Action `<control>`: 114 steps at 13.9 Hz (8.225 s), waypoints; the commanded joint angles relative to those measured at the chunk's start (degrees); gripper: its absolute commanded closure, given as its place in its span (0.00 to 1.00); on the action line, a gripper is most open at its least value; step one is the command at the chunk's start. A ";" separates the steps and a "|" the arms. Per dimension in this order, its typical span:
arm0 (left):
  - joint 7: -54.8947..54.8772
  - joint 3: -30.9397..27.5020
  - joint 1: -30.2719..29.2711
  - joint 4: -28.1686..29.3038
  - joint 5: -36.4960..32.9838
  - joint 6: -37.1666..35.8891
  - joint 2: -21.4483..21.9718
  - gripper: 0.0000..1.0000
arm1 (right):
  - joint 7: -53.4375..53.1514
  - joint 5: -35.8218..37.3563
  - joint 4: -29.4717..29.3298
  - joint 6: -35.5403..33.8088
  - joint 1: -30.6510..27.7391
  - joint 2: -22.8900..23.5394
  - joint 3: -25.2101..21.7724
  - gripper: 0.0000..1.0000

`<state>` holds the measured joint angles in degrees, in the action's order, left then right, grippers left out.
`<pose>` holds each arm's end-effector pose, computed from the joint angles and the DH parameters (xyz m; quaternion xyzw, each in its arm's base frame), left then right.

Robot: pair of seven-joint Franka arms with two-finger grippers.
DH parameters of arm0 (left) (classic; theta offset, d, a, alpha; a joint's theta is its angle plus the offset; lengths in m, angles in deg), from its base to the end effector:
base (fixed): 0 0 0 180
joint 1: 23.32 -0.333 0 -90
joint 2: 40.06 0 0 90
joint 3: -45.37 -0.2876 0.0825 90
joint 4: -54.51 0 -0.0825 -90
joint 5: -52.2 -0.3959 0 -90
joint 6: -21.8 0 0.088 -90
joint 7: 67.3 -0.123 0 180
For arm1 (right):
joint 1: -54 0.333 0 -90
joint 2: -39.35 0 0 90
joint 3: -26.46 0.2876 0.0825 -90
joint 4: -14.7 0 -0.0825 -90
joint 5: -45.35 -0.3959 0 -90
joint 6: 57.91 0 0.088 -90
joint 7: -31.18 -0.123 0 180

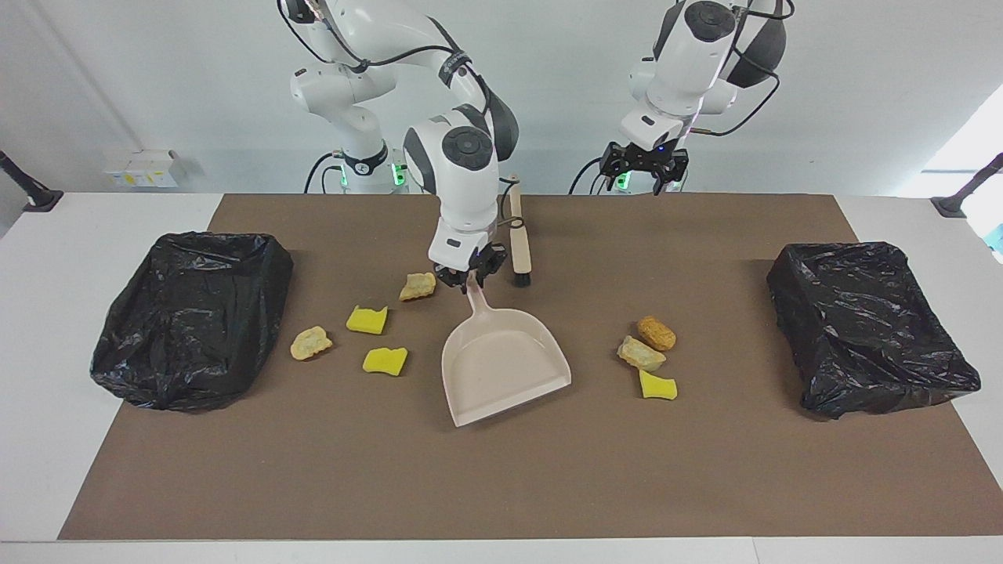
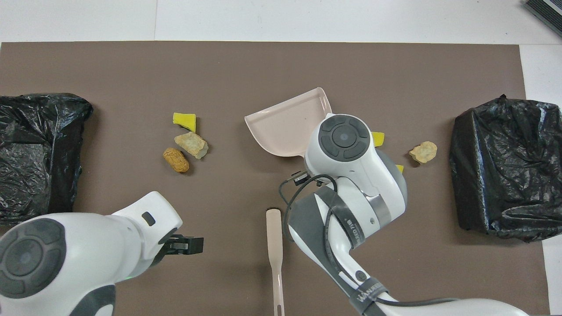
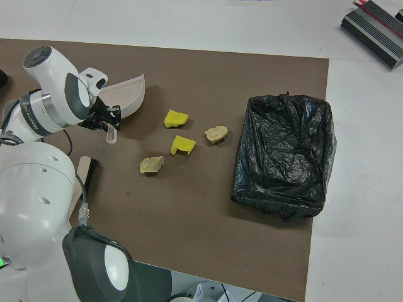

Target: Sweep and dump trash in bin

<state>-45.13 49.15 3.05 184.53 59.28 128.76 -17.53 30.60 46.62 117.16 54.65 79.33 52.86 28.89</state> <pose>0.3878 -0.2396 0.4661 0.9977 -0.0487 -0.0246 0.0396 0.5499 0.2863 0.3663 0.9706 0.2389 -0.0275 0.0122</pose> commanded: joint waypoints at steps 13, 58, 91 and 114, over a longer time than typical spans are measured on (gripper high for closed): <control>25.98 -0.96 30.04 6.90 0.39 23.47 -17.09 0.00 | 57.78 6.02 3.36 -9.20 -8.88 -4.02 0.30 1.00; -14.10 -1.32 -12.76 -8.57 -7.70 16.09 -28.34 1.00 | 59.12 9.18 5.30 10.49 -2.73 2.93 0.48 1.00; -0.29 -1.93 -14.78 4.79 -1.28 -0.18 -11.46 1.00 | 57.62 8.83 7.76 10.05 -2.73 1.87 0.56 1.00; -7.14 -2.19 10.81 4.81 30.63 27.53 -16.82 1.00 | 55.95 8.65 7.32 11.99 -1.15 2.32 0.56 1.00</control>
<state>-51.07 47.76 13.77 190.93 89.21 158.18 -34.87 87.38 54.40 123.44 65.27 78.55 55.51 29.07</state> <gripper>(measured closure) 0.736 0.687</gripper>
